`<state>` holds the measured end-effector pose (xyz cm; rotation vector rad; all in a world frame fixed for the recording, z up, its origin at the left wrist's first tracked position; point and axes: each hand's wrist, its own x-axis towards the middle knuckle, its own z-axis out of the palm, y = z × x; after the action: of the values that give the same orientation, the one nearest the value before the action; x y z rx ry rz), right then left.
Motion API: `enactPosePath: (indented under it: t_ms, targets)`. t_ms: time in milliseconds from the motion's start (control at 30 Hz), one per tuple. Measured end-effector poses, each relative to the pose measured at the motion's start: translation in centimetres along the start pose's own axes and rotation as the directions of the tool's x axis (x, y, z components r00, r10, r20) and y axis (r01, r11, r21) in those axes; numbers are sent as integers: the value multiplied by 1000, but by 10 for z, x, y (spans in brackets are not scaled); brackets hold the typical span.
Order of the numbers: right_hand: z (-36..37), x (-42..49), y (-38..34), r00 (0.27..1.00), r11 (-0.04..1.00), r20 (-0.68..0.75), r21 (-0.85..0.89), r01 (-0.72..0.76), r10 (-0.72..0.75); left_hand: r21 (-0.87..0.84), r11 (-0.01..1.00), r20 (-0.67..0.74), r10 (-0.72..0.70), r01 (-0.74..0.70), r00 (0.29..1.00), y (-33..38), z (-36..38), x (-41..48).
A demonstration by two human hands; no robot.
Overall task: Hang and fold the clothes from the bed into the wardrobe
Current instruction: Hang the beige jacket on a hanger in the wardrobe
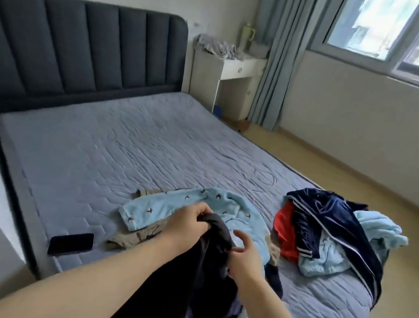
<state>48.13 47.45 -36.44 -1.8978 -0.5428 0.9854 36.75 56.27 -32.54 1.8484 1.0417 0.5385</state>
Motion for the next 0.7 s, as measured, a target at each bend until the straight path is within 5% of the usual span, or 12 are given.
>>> enactPosePath:
  t_ms: [133, 367, 500, 700]
  targets:
    - [-15, -24, -56, 990, 990, -47, -51, 129, -132, -276, 958, -165, 32, -77, 986, 72, -46, -12]
    - [-17, -70, -105, 941, 931, -157, -265, 252, -299, -526, 815, -109, 218, -242, 970, 148, -124, -59]
    - [-19, -84, -111, 923, 932, -227, -260, 251, -312, -530, 796, -124, 267, -292, 956, 156, -147, -75]
    - [-52, -101, -129, 840, 932, -416, -248, 263, -348, -297, 915, -308, 176, -271, 935, 142, -150, -72]
